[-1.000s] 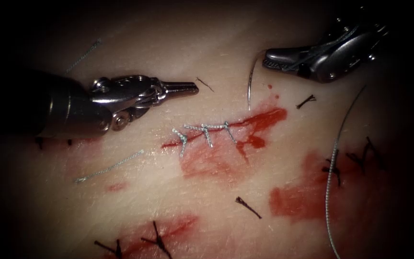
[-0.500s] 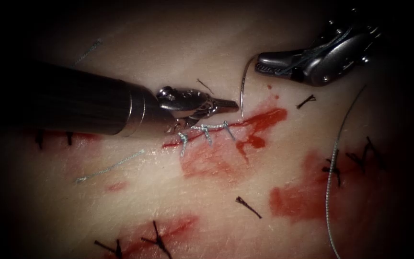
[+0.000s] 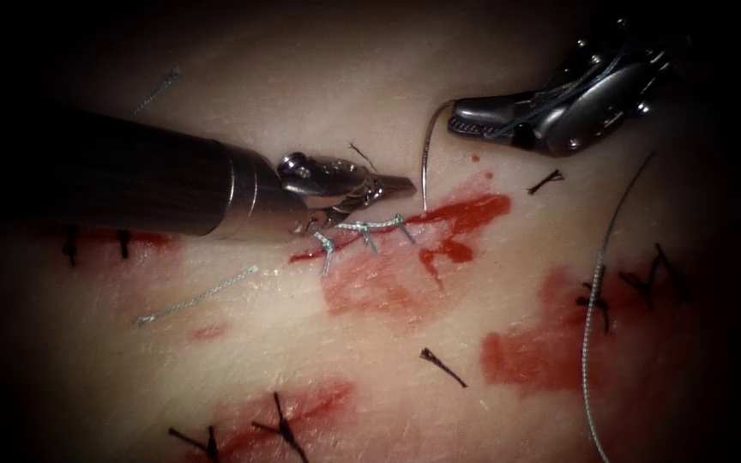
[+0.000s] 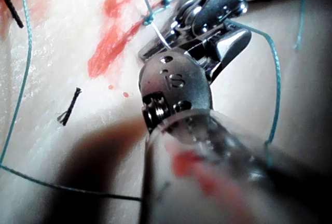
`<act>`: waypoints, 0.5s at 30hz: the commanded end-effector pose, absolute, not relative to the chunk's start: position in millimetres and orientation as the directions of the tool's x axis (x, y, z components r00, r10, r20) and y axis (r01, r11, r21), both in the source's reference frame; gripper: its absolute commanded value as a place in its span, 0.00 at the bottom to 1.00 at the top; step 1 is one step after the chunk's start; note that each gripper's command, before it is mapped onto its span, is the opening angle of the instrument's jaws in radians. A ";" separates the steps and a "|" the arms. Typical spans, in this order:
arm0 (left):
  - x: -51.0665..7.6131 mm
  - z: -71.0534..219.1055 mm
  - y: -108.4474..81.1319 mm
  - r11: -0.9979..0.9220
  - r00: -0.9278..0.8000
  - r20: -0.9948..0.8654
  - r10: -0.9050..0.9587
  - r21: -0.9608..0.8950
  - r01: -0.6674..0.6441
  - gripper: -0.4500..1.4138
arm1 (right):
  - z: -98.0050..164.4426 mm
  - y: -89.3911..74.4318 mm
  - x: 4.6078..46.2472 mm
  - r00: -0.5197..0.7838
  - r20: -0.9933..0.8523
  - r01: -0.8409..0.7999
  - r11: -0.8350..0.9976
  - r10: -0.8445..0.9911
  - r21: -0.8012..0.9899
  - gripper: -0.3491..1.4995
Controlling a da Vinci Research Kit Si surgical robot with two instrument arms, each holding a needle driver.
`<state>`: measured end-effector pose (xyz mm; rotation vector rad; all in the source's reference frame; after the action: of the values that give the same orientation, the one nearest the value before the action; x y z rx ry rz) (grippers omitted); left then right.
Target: Wound Closure
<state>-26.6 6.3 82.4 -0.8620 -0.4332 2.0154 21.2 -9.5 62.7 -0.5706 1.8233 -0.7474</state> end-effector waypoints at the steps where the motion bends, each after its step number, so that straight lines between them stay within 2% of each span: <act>1: -27.2 82.8 6.1 -0.555 -0.376 -0.409 0.831 -0.586 -0.590 0.00 | 63.3 -9.5 22.3 -0.347 -0.634 -0.038 0.686 -0.691 -0.727 0.00; 15: -27.6 82.2 5.8 -0.549 -0.371 -0.405 0.836 -0.588 -0.595 0.00 | 64.7 -9.5 21.9 -0.318 -0.603 0.021 0.630 -0.732 -0.776 0.00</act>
<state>-27.1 6.0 81.6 -0.8568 -0.4320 2.0084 21.0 -9.5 64.4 -0.5798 1.7401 -0.8454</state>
